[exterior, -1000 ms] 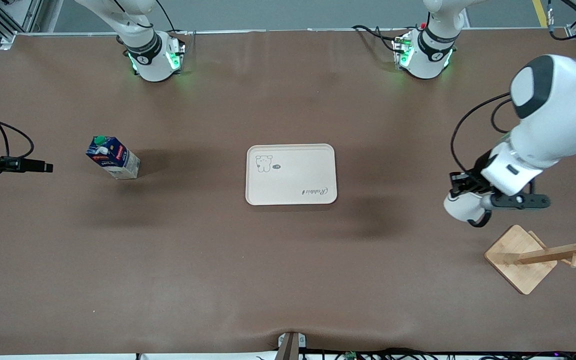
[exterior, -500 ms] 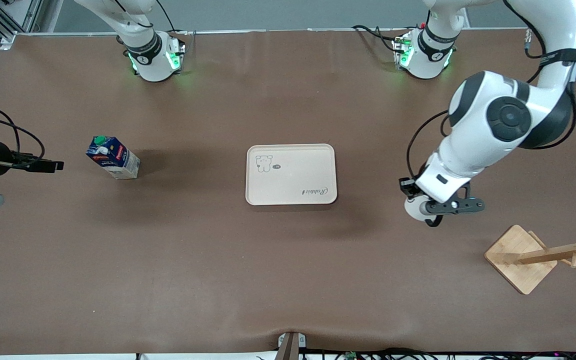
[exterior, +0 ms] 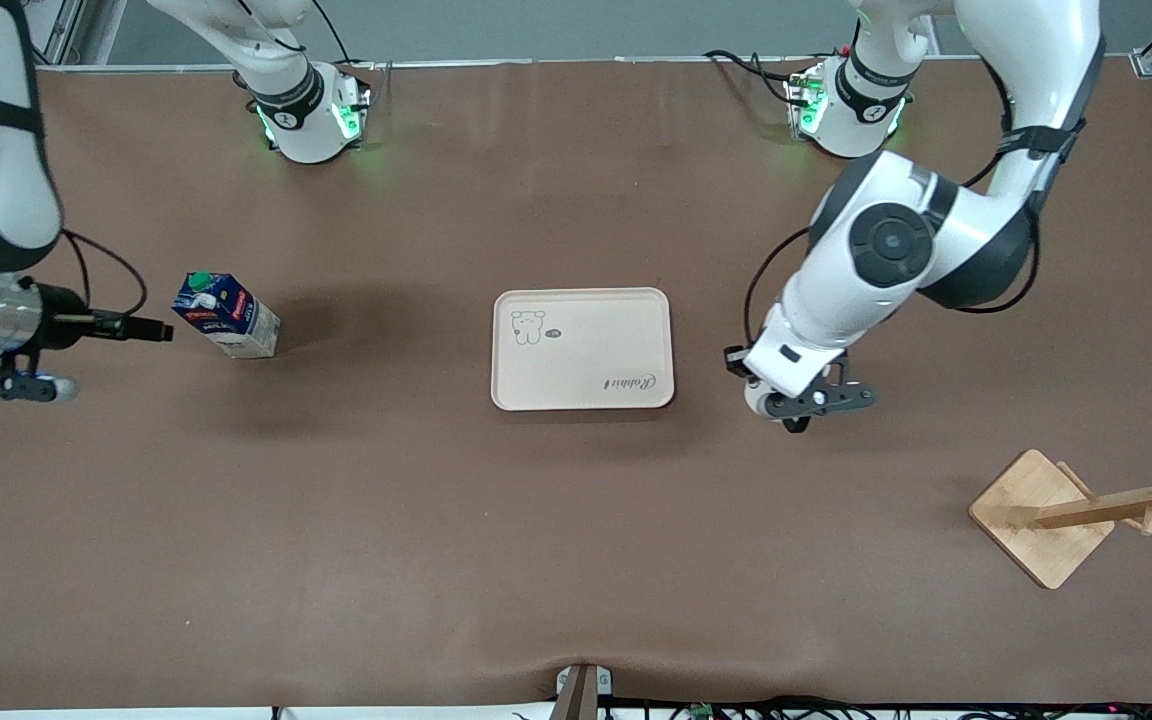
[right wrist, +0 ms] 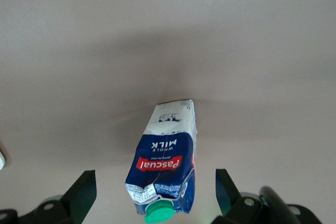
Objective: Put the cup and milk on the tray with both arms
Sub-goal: 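Carry the mug toward the tray while the right gripper reaches the milk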
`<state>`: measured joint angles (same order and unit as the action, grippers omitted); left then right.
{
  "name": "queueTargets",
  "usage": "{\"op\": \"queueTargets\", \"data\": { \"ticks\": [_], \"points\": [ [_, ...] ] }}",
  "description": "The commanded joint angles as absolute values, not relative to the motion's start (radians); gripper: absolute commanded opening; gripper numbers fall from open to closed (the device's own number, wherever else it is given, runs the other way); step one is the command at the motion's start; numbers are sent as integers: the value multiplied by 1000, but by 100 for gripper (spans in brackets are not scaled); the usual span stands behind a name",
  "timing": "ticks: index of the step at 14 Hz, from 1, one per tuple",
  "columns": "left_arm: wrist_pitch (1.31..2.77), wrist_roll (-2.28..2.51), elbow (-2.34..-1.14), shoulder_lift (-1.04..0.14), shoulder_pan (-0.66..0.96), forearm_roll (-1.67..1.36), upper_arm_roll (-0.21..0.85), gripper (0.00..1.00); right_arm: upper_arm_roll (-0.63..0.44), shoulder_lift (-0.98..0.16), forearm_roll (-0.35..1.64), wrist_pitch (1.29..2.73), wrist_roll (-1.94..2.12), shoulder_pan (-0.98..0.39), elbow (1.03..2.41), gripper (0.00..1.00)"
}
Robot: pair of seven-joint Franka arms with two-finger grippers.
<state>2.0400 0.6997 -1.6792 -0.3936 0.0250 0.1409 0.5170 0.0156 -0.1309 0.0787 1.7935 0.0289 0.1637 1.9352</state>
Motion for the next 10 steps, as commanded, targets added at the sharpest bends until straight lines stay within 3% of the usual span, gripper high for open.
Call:
{"op": "queueTargets", "data": {
  "ticks": [1,6,10],
  "points": [
    [2029,779,-1618,-452,74,179,512,0,15,14,81,1908,40,152,2153,100],
    [2029,926,-1572,-540,167,179,508,0,15,31,81,1916,40,141,2206,100],
    [2029,998,-1563,-595,222,178,508,0,15,61,81,2017,40,143,2298,100]
  ]
}}
